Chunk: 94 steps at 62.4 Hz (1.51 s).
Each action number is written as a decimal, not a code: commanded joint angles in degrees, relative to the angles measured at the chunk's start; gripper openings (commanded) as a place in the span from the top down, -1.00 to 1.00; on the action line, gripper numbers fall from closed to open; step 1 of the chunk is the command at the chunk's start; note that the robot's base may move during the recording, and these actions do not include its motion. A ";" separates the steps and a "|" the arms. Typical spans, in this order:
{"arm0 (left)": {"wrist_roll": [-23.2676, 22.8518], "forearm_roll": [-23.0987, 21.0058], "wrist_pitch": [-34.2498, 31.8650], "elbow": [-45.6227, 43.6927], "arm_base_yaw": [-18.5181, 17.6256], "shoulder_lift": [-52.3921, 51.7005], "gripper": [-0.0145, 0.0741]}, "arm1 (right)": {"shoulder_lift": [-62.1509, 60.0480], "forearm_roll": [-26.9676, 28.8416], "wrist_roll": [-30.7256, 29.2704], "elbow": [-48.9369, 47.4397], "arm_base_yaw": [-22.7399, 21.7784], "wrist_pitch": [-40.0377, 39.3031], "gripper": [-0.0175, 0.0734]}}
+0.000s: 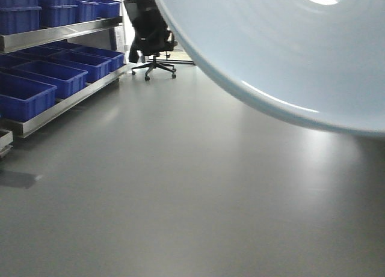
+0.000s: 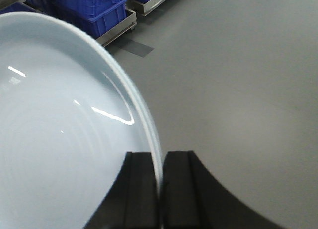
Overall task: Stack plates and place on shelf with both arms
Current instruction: 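Drive the base to the blue-bin shelf while holding the stack up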
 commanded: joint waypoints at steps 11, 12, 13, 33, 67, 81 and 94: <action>-0.09 -0.32 -5.44 -1.78 -0.01 0.28 0.48 | -0.23 1.73 -0.24 -1.63 0.16 -4.63 0.49; -0.09 -0.32 -5.44 -1.78 -0.01 0.28 0.48 | -0.23 1.73 -0.24 -1.63 0.16 -4.63 0.49; -0.09 -0.32 -5.44 -1.78 -0.01 0.28 0.48 | -0.23 1.73 -0.24 -1.63 0.16 -4.63 0.49; -0.09 -0.32 -5.44 -1.78 -0.01 0.28 0.48 | -0.23 1.73 -0.24 -1.63 0.16 -4.63 0.49; -0.09 -0.32 -5.44 -1.78 -0.01 0.28 0.48 | -0.23 1.73 -0.24 -1.63 0.16 -4.48 0.49; -0.09 -0.32 -5.44 -1.78 -0.01 0.28 0.48 | -0.23 1.73 -0.24 -1.63 0.16 -4.48 0.49; -0.09 -0.32 -5.44 -1.78 -0.01 0.28 0.48 | -0.23 1.73 -0.24 -1.63 0.16 -4.48 0.49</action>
